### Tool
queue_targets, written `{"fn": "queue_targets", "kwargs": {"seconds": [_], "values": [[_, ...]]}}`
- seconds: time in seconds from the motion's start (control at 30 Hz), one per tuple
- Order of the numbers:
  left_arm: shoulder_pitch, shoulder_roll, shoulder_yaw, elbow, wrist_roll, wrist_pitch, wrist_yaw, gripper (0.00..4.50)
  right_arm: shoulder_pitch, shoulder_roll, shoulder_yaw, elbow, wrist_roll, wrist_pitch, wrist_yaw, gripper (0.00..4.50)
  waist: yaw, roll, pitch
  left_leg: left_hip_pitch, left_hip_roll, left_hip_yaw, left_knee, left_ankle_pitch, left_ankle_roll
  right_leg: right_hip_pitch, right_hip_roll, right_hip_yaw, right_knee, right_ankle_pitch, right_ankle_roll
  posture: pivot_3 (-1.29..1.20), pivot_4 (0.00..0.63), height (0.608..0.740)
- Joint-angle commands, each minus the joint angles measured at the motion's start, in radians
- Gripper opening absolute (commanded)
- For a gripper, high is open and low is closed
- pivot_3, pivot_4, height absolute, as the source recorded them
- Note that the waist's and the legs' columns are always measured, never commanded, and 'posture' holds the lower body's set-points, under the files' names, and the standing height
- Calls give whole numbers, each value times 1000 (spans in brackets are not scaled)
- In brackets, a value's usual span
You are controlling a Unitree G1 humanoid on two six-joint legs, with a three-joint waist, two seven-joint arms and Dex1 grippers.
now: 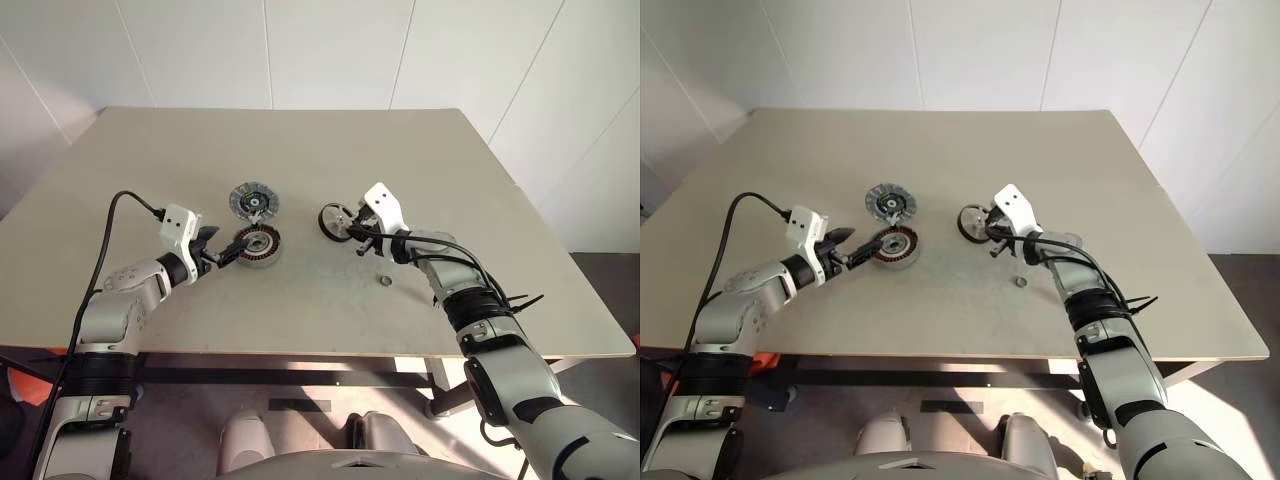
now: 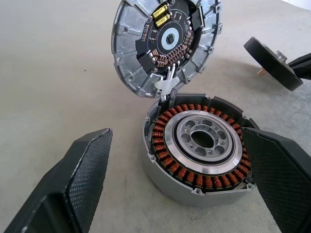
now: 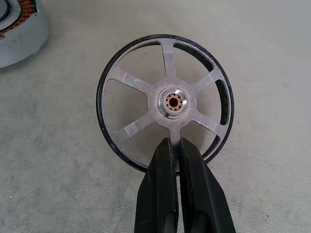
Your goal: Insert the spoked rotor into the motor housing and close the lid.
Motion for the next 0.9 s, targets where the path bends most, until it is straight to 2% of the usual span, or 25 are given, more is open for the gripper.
{"fn": "queue_targets", "kwargs": {"seconds": [0.03,0.47,0.73,0.77,0.9], "values": [[-6,7,16,-19,0,-6,4,4500,-42,-29,-21,-64,1,5,-6,18,0,0,0,0,0,0,0,0,0,0,0,0,0,0,0,0,0,740],[-23,2,8,0,5,-9,4,4500,-69,-133,-13,1,-42,21,-26,18,0,0,0,0,0,0,-1,0,-1,0,0,0,-1,0,0,0,0,740],[-25,6,10,5,8,-12,2,4500,-72,-123,-18,70,-42,9,-13,18,0,1,0,-1,0,0,-1,0,0,0,0,-1,-1,0,0,0,0,740],[-24,6,10,5,9,-13,2,4500,-74,-123,-20,69,-38,11,-4,535,0,1,0,0,0,0,-1,0,0,0,0,-1,-1,0,0,0,0,740],[-21,7,11,1,10,-12,2,4500,-80,-115,-41,47,-19,-14,-11,1715,0,1,0,-1,0,0,-1,0,0,0,0,-1,-1,0,0,0,0,740]]}}
